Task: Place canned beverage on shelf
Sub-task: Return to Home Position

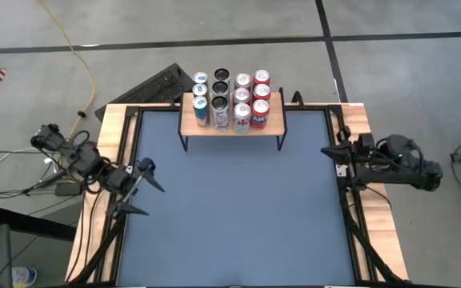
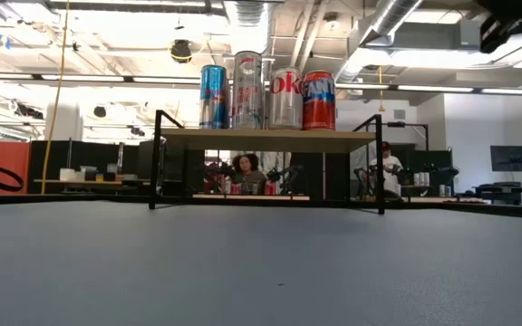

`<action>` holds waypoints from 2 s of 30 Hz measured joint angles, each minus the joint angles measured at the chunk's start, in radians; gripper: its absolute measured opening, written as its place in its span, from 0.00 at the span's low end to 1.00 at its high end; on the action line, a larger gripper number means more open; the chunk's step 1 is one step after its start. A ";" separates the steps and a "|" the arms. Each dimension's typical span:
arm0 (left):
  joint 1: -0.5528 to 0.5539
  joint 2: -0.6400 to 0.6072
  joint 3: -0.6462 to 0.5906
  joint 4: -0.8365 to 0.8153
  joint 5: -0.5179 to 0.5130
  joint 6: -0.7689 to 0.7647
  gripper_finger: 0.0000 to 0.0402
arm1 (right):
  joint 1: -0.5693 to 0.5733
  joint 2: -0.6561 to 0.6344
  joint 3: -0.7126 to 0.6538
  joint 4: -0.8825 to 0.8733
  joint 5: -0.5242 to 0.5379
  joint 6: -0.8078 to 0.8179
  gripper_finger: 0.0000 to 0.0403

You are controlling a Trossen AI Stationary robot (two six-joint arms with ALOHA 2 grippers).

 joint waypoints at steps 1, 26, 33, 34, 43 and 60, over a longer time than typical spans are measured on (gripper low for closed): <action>-0.003 -0.002 -0.023 0.025 0.004 0.018 0.85 | 0.008 -0.004 -0.023 0.020 0.000 0.003 0.00; -0.013 -0.287 -0.558 0.396 0.203 -0.033 0.85 | 0.107 -0.003 -0.445 0.409 0.038 0.017 0.00; -0.013 -0.289 -0.558 0.315 0.047 -0.008 0.85 | 0.112 0.005 -0.445 0.375 0.057 0.027 0.00; -0.012 -0.293 -0.559 0.304 0.063 -0.001 0.85 | 0.112 0.005 -0.445 0.369 0.057 0.026 0.00; -0.012 -0.415 -0.560 0.143 -0.042 -0.010 0.85 | 0.109 0.008 -0.446 0.291 0.085 0.035 0.00; -0.018 -0.478 -0.561 0.126 -0.009 0.079 0.85 | 0.109 0.007 -0.446 0.289 0.082 0.050 0.00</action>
